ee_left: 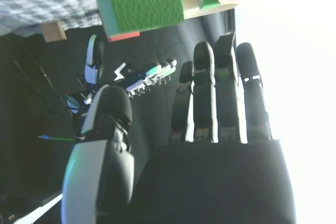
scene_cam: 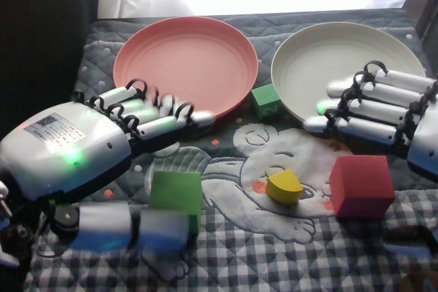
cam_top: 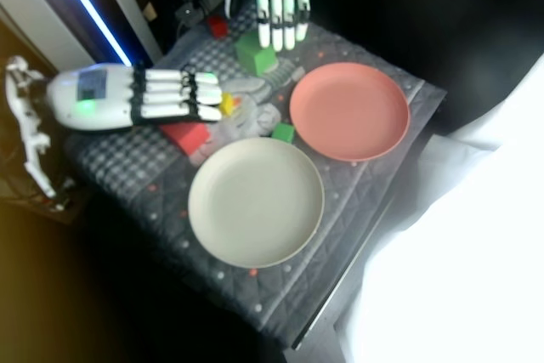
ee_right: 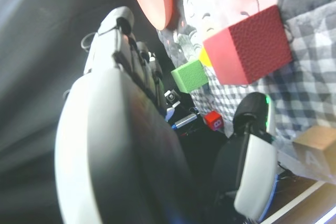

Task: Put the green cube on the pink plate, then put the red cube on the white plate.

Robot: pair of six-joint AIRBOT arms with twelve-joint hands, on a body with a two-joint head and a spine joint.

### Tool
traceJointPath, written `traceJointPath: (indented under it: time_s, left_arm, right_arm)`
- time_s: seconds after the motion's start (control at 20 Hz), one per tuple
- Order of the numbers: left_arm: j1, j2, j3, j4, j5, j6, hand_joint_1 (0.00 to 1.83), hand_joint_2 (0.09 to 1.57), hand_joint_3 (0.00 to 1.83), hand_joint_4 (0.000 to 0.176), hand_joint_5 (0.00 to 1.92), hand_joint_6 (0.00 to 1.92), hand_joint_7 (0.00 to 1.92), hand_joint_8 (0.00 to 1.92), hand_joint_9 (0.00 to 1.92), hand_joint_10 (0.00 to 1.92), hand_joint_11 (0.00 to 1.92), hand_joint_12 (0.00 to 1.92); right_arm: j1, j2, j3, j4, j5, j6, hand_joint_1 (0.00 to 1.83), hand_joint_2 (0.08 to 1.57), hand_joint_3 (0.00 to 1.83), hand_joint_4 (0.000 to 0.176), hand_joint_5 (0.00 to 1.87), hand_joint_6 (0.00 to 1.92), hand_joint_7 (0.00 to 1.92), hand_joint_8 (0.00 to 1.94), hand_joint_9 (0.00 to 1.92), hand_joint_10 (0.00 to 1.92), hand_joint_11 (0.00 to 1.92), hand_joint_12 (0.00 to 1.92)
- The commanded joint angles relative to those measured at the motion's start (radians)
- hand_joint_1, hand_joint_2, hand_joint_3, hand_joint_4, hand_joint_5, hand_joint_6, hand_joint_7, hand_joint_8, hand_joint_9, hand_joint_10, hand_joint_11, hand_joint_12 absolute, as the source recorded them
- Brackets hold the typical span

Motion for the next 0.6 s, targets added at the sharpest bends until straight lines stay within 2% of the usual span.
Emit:
traceJointPath:
  time_s: [0.0, 0.05, 0.1, 0.2, 0.25, 0.35, 0.4, 0.45, 0.55]
  left_arm:
    - [-0.016, -0.005, 0.001, 0.000, -0.112, -0.005, 0.48, 0.83, 0.01, 0.120, 0.06, 0.00, 0.00, 0.00, 0.00, 0.00, 0.00, 0.53]
    - [-0.017, -0.005, 0.001, 0.000, -0.114, -0.005, 0.49, 0.83, 0.01, 0.119, 0.05, 0.00, 0.00, 0.00, 0.00, 0.00, 0.00, 0.54]
    - [-0.017, -0.005, 0.000, 0.000, -0.117, -0.005, 0.50, 0.83, 0.01, 0.109, 0.05, 0.00, 0.00, 0.00, 0.00, 0.00, 0.00, 0.55]
    - [-0.017, -0.010, 0.005, -0.001, -0.105, -0.005, 0.50, 0.84, 0.01, 0.099, 0.07, 0.00, 0.00, 0.00, 0.00, 0.00, 0.00, 0.59]
    - [-0.019, -0.021, 0.013, -0.002, -0.088, -0.005, 0.51, 0.87, 0.01, 0.086, 0.07, 0.00, 0.02, 0.00, 0.04, 0.01, 0.00, 0.65]
    - [-0.023, -0.041, 0.030, -0.005, -0.060, -0.005, 0.52, 0.91, 0.01, 0.018, 0.15, 0.02, 0.19, 0.03, 0.19, 0.07, 0.00, 0.92]
    - [-0.024, -0.053, 0.040, -0.005, -0.044, -0.005, 0.54, 0.94, 0.02, 0.000, 0.19, 0.02, 0.23, 0.03, 0.24, 0.09, 0.00, 1.05]
    - [-0.025, -0.061, 0.048, -0.005, -0.030, -0.005, 0.58, 0.97, 0.02, 0.000, 0.22, 0.03, 0.26, 0.03, 0.27, 0.10, 0.00, 1.11]
    - [-0.028, -0.084, 0.065, -0.010, -0.002, -0.005, 0.62, 1.01, 0.01, 0.000, 0.27, 0.02, 0.30, 0.02, 0.31, 0.10, 0.00, 1.07]
  right_arm:
    - [0.011, 0.000, -0.003, 0.018, -0.116, 0.000, 0.79, 0.48, 0.75, 0.000, 0.04, 0.73, 0.12, 0.59, 0.00, 0.91, 0.00, 1.61]
    - [0.011, 0.000, -0.003, 0.018, -0.116, 0.000, 0.84, 0.44, 0.80, 0.000, 0.06, 0.78, 0.13, 0.61, 0.00, 0.94, 0.00, 1.62]
    - [0.011, -0.001, -0.002, 0.018, -0.116, 0.000, 0.84, 0.38, 0.89, 0.000, 0.08, 0.83, 0.14, 0.66, 0.00, 1.03, 0.00, 1.69]
    - [0.011, -0.002, -0.001, 0.018, -0.116, 0.000, 0.85, 0.31, 0.97, 0.000, 0.08, 0.87, 0.13, 0.72, 0.00, 1.04, 0.00, 1.71]
    - [0.011, -0.004, 0.000, 0.018, -0.116, 0.000, 0.85, 0.31, 0.98, 0.000, 0.09, 0.88, 0.13, 0.74, 0.00, 1.06, 0.00, 1.76]
    - [0.011, -0.006, 0.001, 0.018, -0.116, 0.000, 0.81, 0.35, 0.94, 0.000, 0.07, 0.88, 0.11, 0.77, 0.00, 1.04, 0.00, 1.74]
    - [0.011, -0.007, 0.001, 0.018, -0.116, 0.000, 0.83, 0.38, 0.90, 0.000, 0.07, 0.85, 0.11, 0.77, 0.00, 1.05, 0.00, 1.71]
    - [0.011, -0.007, 0.002, 0.018, -0.116, 0.000, 0.83, 0.41, 0.85, 0.000, 0.08, 0.82, 0.09, 0.75, 0.00, 1.02, 0.00, 1.68]
    - [0.011, -0.007, 0.002, 0.018, -0.116, 0.000, 0.85, 0.41, 0.83, 0.000, 0.09, 0.82, 0.09, 0.76, 0.00, 1.05, 0.00, 1.68]
